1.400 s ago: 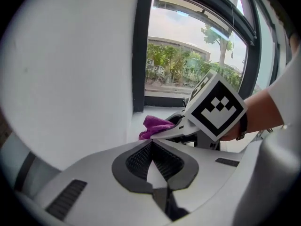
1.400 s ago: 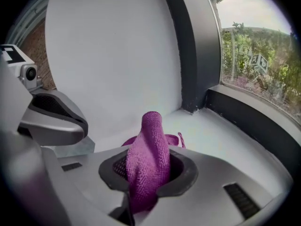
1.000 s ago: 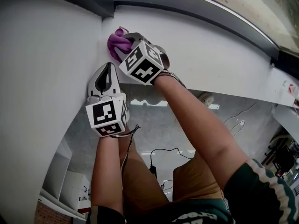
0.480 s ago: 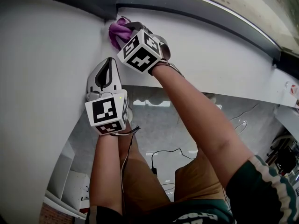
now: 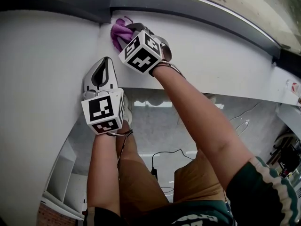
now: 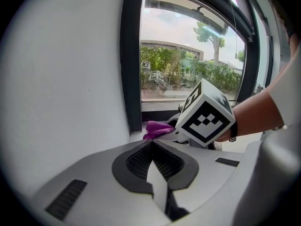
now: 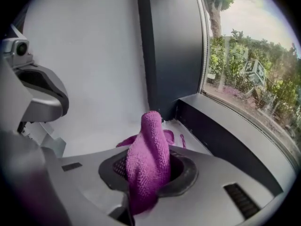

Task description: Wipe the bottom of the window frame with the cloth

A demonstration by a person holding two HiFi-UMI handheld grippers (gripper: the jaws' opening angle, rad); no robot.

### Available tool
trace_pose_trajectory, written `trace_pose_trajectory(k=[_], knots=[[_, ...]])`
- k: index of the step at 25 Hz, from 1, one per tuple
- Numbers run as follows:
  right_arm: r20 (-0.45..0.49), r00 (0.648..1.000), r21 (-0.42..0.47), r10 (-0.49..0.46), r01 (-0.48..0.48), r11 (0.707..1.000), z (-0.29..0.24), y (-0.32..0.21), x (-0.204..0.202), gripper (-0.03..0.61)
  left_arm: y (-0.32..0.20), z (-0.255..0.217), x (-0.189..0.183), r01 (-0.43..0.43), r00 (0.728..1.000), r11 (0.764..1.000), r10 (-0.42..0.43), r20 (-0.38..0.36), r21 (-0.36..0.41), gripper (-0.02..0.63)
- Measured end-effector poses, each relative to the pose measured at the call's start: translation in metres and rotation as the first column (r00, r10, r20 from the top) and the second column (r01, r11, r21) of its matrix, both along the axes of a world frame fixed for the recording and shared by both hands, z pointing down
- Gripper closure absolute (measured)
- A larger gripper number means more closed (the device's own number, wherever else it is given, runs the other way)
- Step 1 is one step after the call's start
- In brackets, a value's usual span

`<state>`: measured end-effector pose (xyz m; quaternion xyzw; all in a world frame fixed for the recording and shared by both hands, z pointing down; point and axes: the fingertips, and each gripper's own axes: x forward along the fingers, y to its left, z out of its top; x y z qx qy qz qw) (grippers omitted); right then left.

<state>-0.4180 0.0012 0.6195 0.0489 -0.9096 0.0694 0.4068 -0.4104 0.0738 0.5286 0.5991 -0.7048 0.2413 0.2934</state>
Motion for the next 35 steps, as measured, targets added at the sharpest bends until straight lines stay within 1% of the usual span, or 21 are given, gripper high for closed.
trace_pose_trajectory(k=[5, 9, 18, 28, 35], knots=[[-0.017, 1.0, -0.007, 0.015, -0.015, 1.0, -0.001, -0.009, 0.02, 0.483, -0.012, -0.006, 0.008, -0.024, 1.0, 1.0, 0.024, 0.008, -0.004, 0.606], [-0.021, 0.999, -0.018, 0.03, -0.03, 0.999, 0.0, -0.016, 0.043, 0.483, -0.023, -0.008, 0.022, -0.049, 0.999, 0.999, 0.05, 0.003, -0.005, 0.606], [-0.041, 0.996, -0.03, 0.08, -0.082, 0.996, -0.001, -0.038, 0.105, 0.483, -0.052, -0.011, 0.069, -0.108, 0.994, 0.994, 0.108, 0.003, 0.007, 0.606], [-0.046, 0.99, -0.043, 0.133, -0.135, 0.99, -0.002, -0.054, 0.161, 0.483, -0.069, 0.008, 0.112, -0.164, 0.986, 0.985, 0.163, -0.016, -0.051, 0.606], [-0.061, 0.987, -0.046, 0.151, -0.154, 0.987, 0.001, -0.062, 0.196, 0.483, -0.089, 0.008, 0.147, -0.217, 0.976, 0.975, 0.216, -0.025, -0.049, 0.606]])
